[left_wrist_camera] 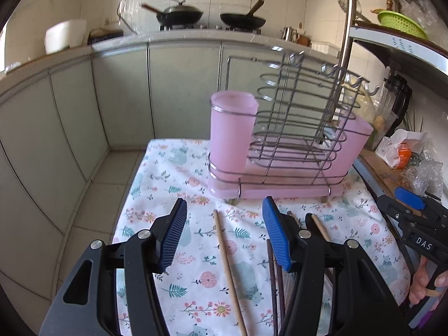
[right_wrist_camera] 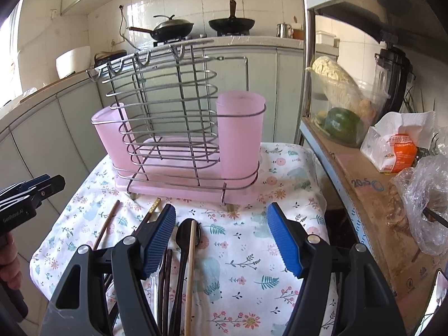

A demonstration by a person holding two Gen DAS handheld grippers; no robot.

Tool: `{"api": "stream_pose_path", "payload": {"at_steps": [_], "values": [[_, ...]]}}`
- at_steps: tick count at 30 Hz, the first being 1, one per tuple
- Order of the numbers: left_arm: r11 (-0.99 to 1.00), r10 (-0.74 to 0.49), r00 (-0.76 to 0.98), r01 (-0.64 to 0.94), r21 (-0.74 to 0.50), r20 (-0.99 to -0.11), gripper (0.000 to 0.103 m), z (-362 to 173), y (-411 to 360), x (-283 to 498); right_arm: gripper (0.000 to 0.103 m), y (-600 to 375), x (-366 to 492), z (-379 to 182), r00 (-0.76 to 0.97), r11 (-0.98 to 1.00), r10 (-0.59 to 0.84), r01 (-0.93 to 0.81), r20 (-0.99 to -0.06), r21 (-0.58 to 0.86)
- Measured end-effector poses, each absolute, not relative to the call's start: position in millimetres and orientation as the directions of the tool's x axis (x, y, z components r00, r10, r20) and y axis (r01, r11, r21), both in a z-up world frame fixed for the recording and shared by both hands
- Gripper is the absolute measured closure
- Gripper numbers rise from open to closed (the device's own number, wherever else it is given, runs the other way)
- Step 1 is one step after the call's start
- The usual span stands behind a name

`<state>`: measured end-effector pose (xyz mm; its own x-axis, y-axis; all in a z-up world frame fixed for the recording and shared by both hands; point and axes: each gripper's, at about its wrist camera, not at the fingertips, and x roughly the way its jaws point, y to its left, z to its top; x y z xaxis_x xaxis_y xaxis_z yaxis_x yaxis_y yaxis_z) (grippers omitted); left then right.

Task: Organize utensils
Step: 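Lower the left tool onto a wooden chopstick and close it while the right tool grasps another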

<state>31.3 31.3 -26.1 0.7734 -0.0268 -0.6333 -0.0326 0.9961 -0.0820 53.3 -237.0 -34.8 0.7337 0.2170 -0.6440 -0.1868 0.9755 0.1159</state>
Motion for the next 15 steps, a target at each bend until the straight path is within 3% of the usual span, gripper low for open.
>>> {"api": "stream_pose_path", "payload": {"at_steps": [5, 7, 12, 15], "values": [[0.985, -0.083, 0.674, -0.056, -0.163, -0.734, 0.046, -38.8, 53.6, 51.6, 0.04, -246.6, 70.0, -41.8, 0.643, 0.951, 0.309, -0.2, -0.701, 0.236], [0.978, -0.12, 0.624, -0.062, -0.202, -0.773, 0.048, -46.1, 62.1, 60.9, 0.048, -249.1, 76.5, -46.2, 0.598, 0.937, 0.348, -0.195, -0.722, 0.29], [0.974, -0.154, 0.529, -0.061, -0.219, -0.835, 0.073, -65.0, 62.7, 79.9, 0.057, -251.9, 89.9, -61.4, 0.499, 0.896, 0.439, -0.176, -0.747, 0.409], [0.977, -0.166, 0.472, -0.039, -0.209, -0.866, 0.076, -79.2, 52.8, 93.7, 0.068, -249.5, 95.9, -69.8, 0.448, 0.879, 0.471, -0.167, -0.76, 0.446]]}}
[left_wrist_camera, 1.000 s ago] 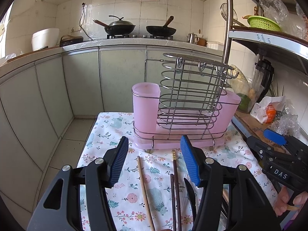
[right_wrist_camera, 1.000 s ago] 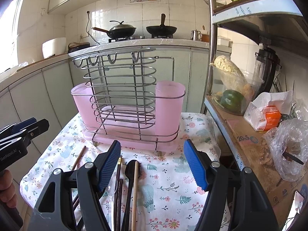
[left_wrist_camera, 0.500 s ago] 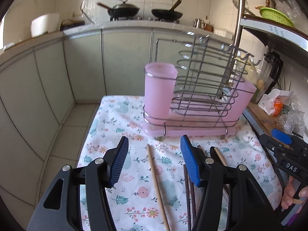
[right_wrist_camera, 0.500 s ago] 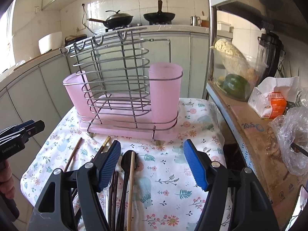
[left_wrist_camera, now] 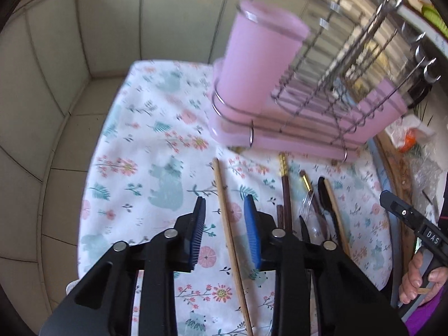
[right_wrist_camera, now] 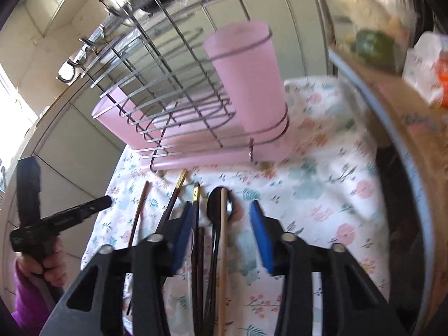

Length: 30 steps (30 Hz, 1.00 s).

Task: Organize utensils
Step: 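Lower the left tool onto a wooden chopstick and close it while the right tool grasps another, then lift both chopsticks and lower them into the tall pink cup while both tools open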

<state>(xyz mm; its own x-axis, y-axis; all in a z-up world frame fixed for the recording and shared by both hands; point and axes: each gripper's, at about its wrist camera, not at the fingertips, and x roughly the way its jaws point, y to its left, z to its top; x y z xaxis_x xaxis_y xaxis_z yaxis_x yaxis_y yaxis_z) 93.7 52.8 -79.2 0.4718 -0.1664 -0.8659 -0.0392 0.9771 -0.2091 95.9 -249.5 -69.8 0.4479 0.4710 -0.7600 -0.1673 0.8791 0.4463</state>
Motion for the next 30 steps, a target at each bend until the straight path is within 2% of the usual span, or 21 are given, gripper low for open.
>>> {"api": "stream_pose_path", "payload": {"at_steps": [6, 10, 11, 14, 21, 30], "values": [[0.989, -0.125, 0.359, -0.031, -0.146, -0.925, 0.076, -115.9, 36.8, 118.2, 0.071, -239.9, 110.4, -86.5, 0.353, 0.855, 0.515, -0.152, -0.781, 0.495], [0.988, -0.125, 0.32, -0.048, -0.148, -0.939, 0.076, -131.9, 38.3, 124.8, 0.071, -226.6, 121.4, -99.2, 0.305, 0.864, 0.503, -0.16, -0.809, 0.477], [0.987, -0.127, 0.325, -0.048, -0.151, -0.937, 0.078, -132.8, 38.6, 124.4, 0.072, -223.7, 123.7, -102.4, 0.296, 0.867, 0.499, -0.159, -0.814, 0.473], [0.986, -0.139, 0.333, -0.036, -0.16, -0.933, 0.094, -134.0, 39.3, 124.6, 0.074, -216.8, 131.6, -113.6, 0.28, 0.877, 0.481, -0.15, -0.831, 0.457], [0.982, -0.164, 0.335, -0.036, -0.187, -0.928, 0.097, -137.6, 43.4, 124.5, 0.096, -214.4, 140.9, -138.5, 0.243, 0.888, 0.459, -0.12, -0.855, 0.443], [0.975, -0.187, 0.341, -0.05, -0.217, -0.921, 0.097, -129.2, 56.1, 113.2, 0.097, -254.8, 132.0, -124.8, 0.306, 0.894, 0.436, -0.038, -0.846, 0.447]]}}
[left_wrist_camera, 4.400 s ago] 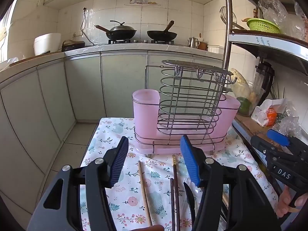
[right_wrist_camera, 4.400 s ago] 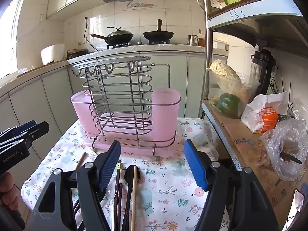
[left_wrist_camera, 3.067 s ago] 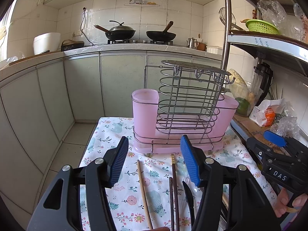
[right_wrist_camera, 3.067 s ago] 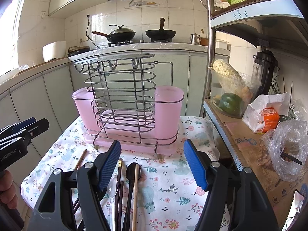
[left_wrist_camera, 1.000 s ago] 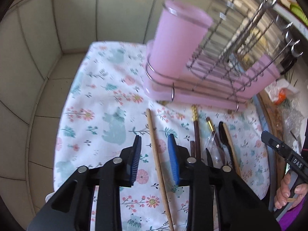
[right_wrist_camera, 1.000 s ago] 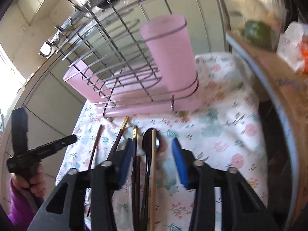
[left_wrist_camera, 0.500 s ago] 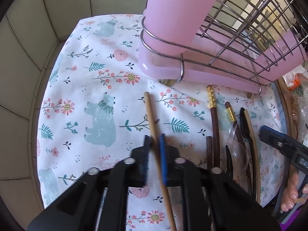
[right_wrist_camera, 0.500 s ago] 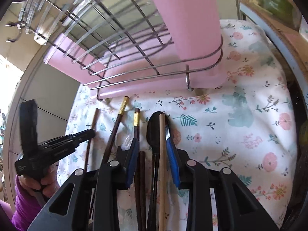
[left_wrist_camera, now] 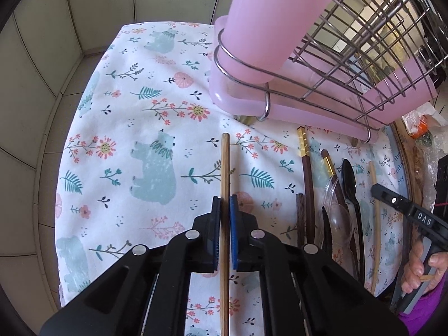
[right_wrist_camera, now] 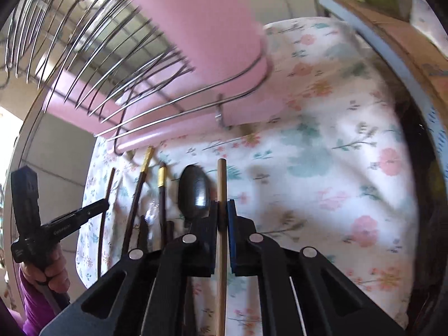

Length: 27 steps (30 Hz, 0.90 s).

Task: Organize utensils
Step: 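Lift both chopsticks and lower them into the tall pink cup while both tools open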

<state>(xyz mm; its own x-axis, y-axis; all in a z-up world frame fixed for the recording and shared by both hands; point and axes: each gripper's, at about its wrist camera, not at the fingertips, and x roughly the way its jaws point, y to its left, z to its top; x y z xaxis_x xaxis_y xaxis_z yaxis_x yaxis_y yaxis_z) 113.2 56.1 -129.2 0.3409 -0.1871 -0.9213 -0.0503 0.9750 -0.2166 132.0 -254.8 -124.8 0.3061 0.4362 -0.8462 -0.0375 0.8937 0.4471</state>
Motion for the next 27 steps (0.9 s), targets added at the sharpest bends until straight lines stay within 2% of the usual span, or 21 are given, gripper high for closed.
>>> {"api": "stream_pose_path", "payload": {"at_steps": [10, 17, 20, 22, 27], "values": [[0.986, -0.153, 0.265, -0.021, -0.164, -0.952, 0.097, -133.1, 49.7, 123.5, 0.095, -252.8, 143.1, -137.5, 0.245, 0.918, 0.391, -0.031, -0.887, 0.396], [0.991, -0.135, 0.179, 0.007, -0.136, -0.974, 0.096, -133.0, 50.1, 140.6, 0.09, -254.7, 156.3, -140.9, 0.184, 0.901, 0.432, -0.04, -0.883, 0.433], [0.992, -0.125, 0.172, 0.008, -0.125, -0.977, 0.096, -131.9, 47.5, 145.6, 0.092, -260.4, 154.9, -141.7, 0.202, 0.896, 0.44, -0.041, -0.875, 0.441], [0.994, -0.114, 0.192, 0.017, -0.112, -0.975, 0.096, -130.3, 45.6, 143.9, 0.096, -263.3, 150.1, -140.7, 0.229, 0.896, 0.44, -0.051, -0.868, 0.441], [0.993, -0.117, 0.279, 0.043, -0.109, -0.953, 0.097, -125.7, 31.5, 127.3, 0.097, -269.0, 131.3, -129.1, 0.339, 0.88, 0.469, -0.094, -0.816, 0.466]]}}
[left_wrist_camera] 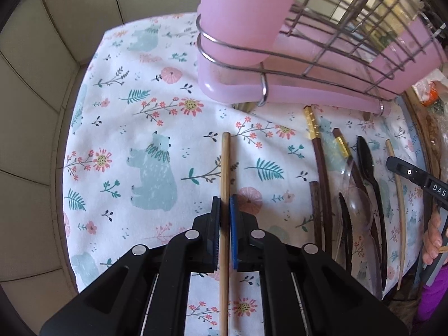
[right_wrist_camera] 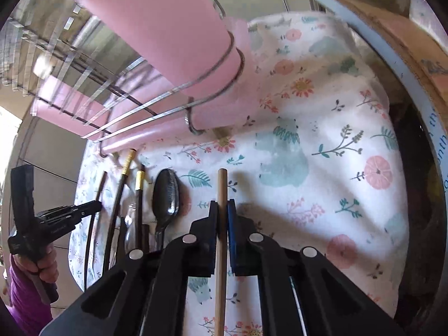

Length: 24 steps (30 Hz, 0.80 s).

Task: Organize utensils
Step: 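Lift both chopsticks and lower them into the tall pink cup while both tools open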

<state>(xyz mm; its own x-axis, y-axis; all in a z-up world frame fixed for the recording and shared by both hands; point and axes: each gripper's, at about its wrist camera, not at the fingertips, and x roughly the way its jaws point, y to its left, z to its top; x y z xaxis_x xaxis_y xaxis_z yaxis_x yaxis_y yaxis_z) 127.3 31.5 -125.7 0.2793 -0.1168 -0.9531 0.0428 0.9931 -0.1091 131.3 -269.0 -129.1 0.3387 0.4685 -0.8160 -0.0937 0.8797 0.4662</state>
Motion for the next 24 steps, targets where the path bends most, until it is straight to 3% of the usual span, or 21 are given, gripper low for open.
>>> {"api": "stream_pose_path", "payload": {"at_steps": [9, 24], "values": [[0.976, -0.211, 0.478, 0.054, -0.211, -0.853, 0.097, -68.1, 54.2, 78.7, 0.097, -280.2, 99.9, -70.5, 0.509, 0.871, 0.479, -0.172, -0.716, 0.46], [0.966, -0.221, 0.724, 0.073, -0.246, -0.653, 0.097, 12.0, 60.5, 46.8, 0.097, -284.2, 66.5, 17.0, 0.686, 0.879, 0.458, -0.253, -0.565, 0.405]]}}
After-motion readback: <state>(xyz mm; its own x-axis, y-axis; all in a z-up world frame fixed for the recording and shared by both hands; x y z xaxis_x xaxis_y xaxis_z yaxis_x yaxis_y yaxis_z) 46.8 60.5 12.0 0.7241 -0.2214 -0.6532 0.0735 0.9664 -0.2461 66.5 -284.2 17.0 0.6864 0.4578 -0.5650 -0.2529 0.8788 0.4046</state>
